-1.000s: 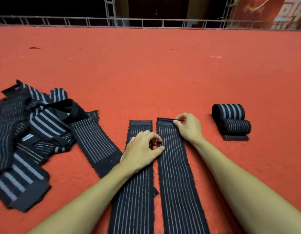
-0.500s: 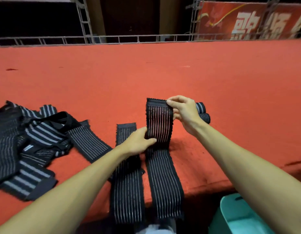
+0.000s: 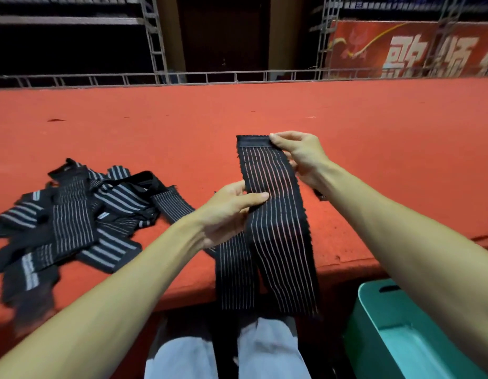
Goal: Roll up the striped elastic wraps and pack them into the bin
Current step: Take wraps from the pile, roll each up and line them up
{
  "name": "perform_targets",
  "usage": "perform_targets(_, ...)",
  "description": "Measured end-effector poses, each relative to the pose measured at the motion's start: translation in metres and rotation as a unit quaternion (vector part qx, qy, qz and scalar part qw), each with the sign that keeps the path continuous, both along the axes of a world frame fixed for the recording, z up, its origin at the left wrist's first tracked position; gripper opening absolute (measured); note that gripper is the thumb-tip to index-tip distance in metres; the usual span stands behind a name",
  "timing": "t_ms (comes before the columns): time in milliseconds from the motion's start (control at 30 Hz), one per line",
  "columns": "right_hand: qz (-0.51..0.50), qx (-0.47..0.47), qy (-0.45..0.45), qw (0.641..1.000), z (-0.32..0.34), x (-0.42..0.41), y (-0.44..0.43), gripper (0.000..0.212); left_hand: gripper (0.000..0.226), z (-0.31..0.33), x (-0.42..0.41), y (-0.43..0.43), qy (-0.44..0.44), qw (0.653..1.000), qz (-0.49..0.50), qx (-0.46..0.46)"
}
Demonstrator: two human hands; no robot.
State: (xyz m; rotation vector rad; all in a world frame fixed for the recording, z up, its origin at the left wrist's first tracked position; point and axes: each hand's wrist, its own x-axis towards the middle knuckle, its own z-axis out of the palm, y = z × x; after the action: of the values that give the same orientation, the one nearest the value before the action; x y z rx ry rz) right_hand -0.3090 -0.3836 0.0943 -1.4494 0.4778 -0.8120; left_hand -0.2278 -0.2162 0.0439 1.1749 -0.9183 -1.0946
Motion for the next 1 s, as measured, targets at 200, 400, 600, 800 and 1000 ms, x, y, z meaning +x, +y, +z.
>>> perform_targets(200, 0.028, -0.026, 0.107, 0.993, -0.026, 0.025, 0.001, 0.011, 0.022, -0.026, 0.028, 0.008, -0.045, 0.997, 0.029, 0.059)
perform_targets(400, 0.095, -0.002, 0.164, 0.982, -0.063, 0.047, -0.006, 0.009, 0.033, -0.059, 0.068, 0.0, -0.149, 0.979, 0.054, 0.127)
perform_targets(600, 0.142, 0.048, 0.197, 0.969, -0.104, 0.071, -0.02, 0.011, 0.011, -0.073, 0.113, -0.031, -0.15, 0.953, 0.256, 0.065)
perform_targets(800, 0.098, 0.011, 0.167, 0.981, -0.12, 0.102, -0.042, 0.009, 0.003, -0.087, 0.151, -0.064, -0.219, 0.925, 0.3, 0.077)
perform_targets(1000, -0.033, -0.157, 0.214, 0.964, -0.147, 0.147, -0.077, 0.009, 0.004, -0.098, 0.184, -0.111, -0.331, 0.869, 0.347, 0.122)
